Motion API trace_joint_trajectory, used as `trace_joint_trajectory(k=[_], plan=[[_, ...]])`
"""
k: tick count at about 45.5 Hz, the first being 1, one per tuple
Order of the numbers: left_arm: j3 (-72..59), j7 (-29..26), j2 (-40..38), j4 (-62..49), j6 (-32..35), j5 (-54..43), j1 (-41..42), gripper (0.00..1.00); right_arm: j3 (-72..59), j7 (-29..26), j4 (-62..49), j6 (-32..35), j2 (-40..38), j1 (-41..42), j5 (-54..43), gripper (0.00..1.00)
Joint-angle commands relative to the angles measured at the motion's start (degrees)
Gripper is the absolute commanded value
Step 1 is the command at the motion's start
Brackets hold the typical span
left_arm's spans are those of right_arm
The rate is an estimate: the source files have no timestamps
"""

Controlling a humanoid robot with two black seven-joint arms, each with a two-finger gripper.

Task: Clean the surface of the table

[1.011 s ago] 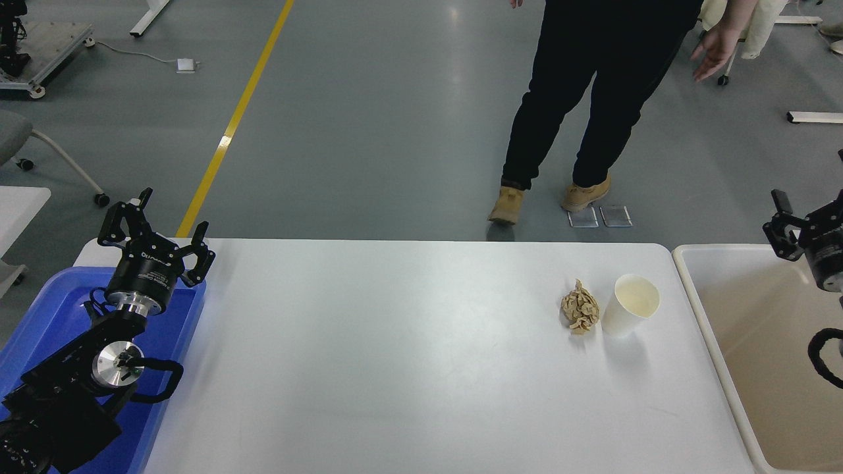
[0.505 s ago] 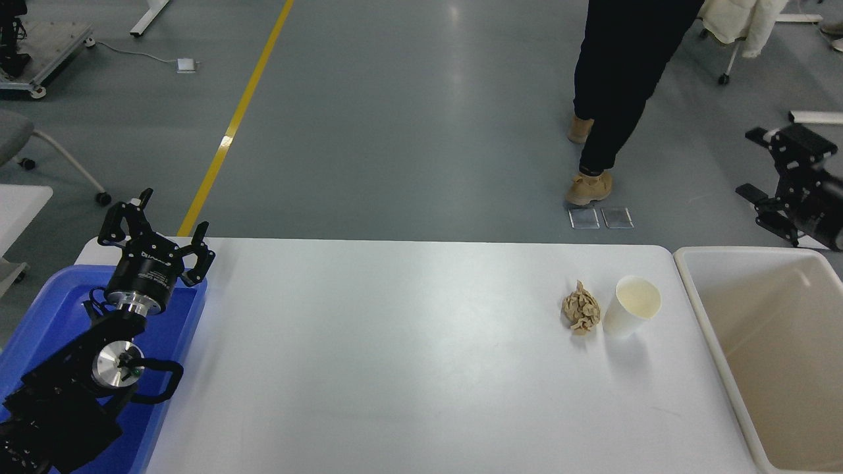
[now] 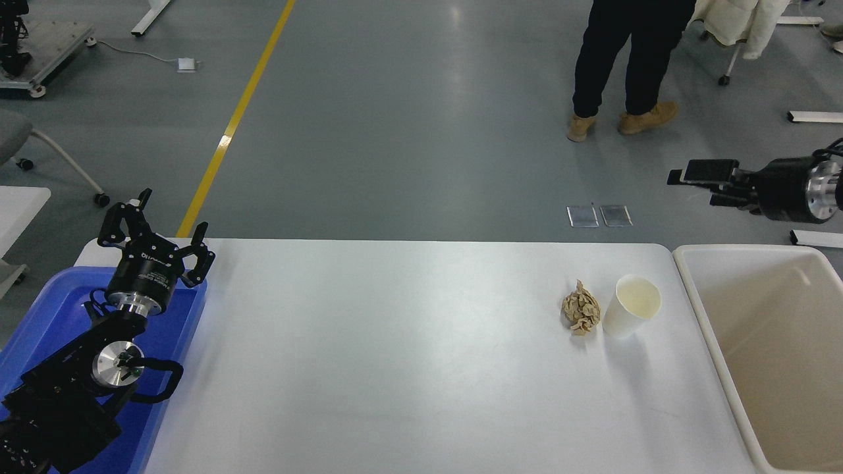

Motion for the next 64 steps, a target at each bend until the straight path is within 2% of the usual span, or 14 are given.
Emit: trace_joint_trajectory(k=[1,12,17,25,31,37,42,48,51,56,62,64], plan=[[0.00,0.00,-0.02,0.00,0.00,-0.04,0.00,1.00,-3.89,-0.22,3.63,-6.10,3.77,-2.78,-10.39,0.99],[0.00,0.00,-0.02,0.00,0.00,-0.04,0.00,1.00,-8.64,-0.22,-7.09,-18.41,9.83,-11.83,-9.87,0.99],[0.00,0.00,-0.02,0.00,0.00,-0.04,0.00,1.00,-8.64,-0.13,-11.14,-18.68,11.59,-14.47,-9.78,0.99],[0.00,0.00,-0.02,0.00,-0.09,-0.04,0.00,1.00,-8.64,-0.04,-11.67,-19.21,11.86,-16.14,-9.78,0.98],[0.00,0.00,-0.02,0.00,-0.09,-0.04,0.00,1.00,-8.55,-0.04,-12.81,-19.56,12.56,-16.94,-9.69,0.87],[0.00,0.00,-0.02,0.00,0.00,-0.04,0.00,1.00,-7.50,0.05,-16.50,-19.82,14.67,-18.17,-9.34,0.86],[0.00,0.00,-0.02,0.00,0.00,-0.04,0.00,1.00,-8.11,0.05,-17.03,-19.74,14.76,-18.17,-6.97,0.78],[0.00,0.00,-0.02,0.00,-0.09,-0.04,0.00,1.00,-8.55,0.05,-17.03,-19.65,14.76,-18.25,-5.91,0.57],[0.00,0.00,-0.02,0.00,0.00,0.05,0.00,1.00,-8.64,0.13,-17.03,-19.38,14.76,-18.34,-5.91,0.43],[0.00,0.00,-0.02,0.00,0.00,0.05,0.00,1.00,-8.73,0.40,-16.94,-19.03,14.76,-18.43,-5.91,0.29],[0.00,0.00,-0.02,0.00,-0.09,0.05,0.00,1.00,-8.99,0.40,-16.94,-18.59,14.76,-18.61,-5.91,0.00],[0.00,0.00,-0.02,0.00,0.00,0.05,0.00,1.00,-9.61,0.49,-16.94,-18.42,14.76,-18.52,-5.91,0.00]])
